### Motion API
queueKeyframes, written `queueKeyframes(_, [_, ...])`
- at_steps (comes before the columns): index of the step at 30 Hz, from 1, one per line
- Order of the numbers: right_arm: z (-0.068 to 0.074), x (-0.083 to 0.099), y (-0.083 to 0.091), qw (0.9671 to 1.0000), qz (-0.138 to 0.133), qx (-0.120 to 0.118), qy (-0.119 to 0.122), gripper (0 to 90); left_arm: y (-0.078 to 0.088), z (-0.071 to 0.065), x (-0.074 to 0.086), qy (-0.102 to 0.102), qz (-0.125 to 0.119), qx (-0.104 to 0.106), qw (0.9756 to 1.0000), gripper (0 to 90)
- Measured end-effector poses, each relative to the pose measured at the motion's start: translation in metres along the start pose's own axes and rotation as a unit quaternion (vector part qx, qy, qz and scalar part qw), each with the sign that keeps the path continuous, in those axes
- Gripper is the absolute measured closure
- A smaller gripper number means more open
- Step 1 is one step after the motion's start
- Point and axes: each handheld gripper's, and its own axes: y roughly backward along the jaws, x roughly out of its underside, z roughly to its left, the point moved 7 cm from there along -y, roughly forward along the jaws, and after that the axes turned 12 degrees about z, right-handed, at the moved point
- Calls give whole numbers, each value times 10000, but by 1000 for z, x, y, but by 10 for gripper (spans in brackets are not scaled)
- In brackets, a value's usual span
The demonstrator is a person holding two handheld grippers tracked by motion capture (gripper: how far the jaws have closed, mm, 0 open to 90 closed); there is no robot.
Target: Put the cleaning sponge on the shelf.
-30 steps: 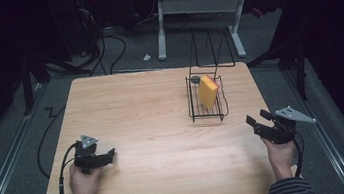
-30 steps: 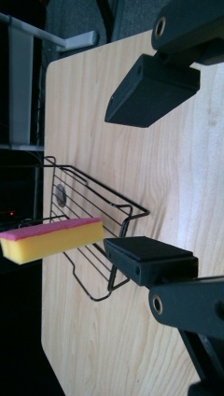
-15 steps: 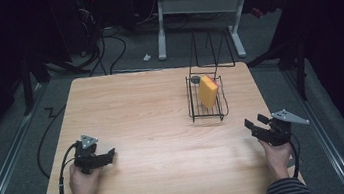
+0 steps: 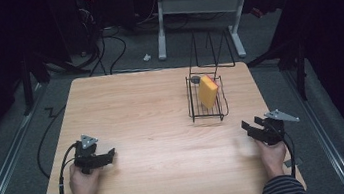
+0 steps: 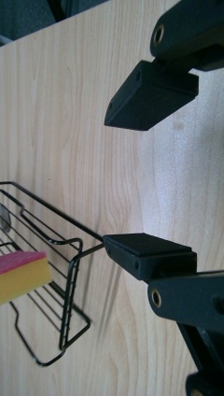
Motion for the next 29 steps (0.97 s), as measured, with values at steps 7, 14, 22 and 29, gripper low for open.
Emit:
queueKeyframes(7, [-1,5,-13,9994,268,213,99,372,0,0,0,0,0,0,10000,173])
queueKeyframes(14, [-2,10,-25,9974,535,411,235,365,0,0,0,1,-1,0,10000,173])
queueKeyframes(22, [0,16,-34,9933,866,660,386,343,0,0,0,-2,0,-2,10000,173])
queueKeyframes(29, [0,16,-34,9934,881,648,337,336,0,0,0,-1,-1,-2,10000,173])
